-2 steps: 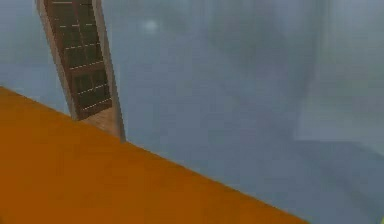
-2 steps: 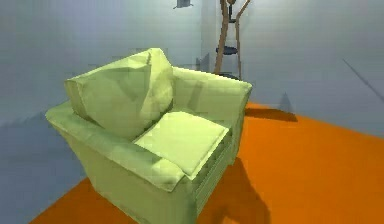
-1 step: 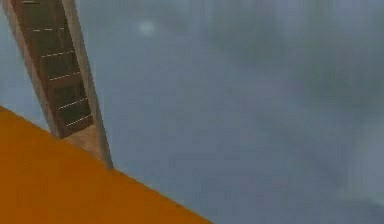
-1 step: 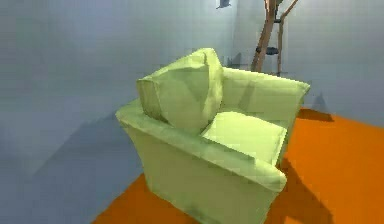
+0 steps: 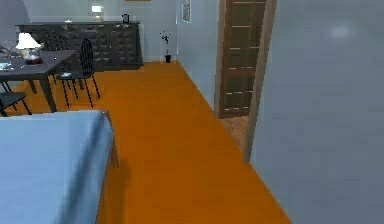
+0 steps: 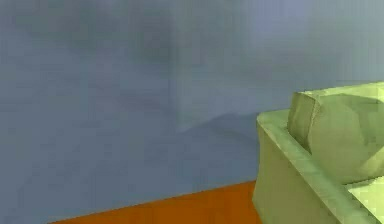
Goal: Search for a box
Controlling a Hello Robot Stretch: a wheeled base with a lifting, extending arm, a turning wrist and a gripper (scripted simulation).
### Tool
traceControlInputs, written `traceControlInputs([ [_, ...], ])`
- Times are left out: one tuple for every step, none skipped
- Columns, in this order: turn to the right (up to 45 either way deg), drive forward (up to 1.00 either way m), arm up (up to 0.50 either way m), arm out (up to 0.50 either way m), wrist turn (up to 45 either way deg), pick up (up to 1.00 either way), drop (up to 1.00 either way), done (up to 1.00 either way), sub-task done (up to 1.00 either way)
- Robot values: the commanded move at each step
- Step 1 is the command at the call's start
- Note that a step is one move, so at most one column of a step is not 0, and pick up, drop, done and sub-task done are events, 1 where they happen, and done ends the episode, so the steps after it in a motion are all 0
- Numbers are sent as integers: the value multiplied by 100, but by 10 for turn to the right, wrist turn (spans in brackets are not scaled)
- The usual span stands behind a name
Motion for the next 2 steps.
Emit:
traceControlInputs([
  [-90, 0, 0, 0, 0, 0, 0, 0, 0],
  [0, 100, 0, 0, 0, 0, 0, 0, 0],
])
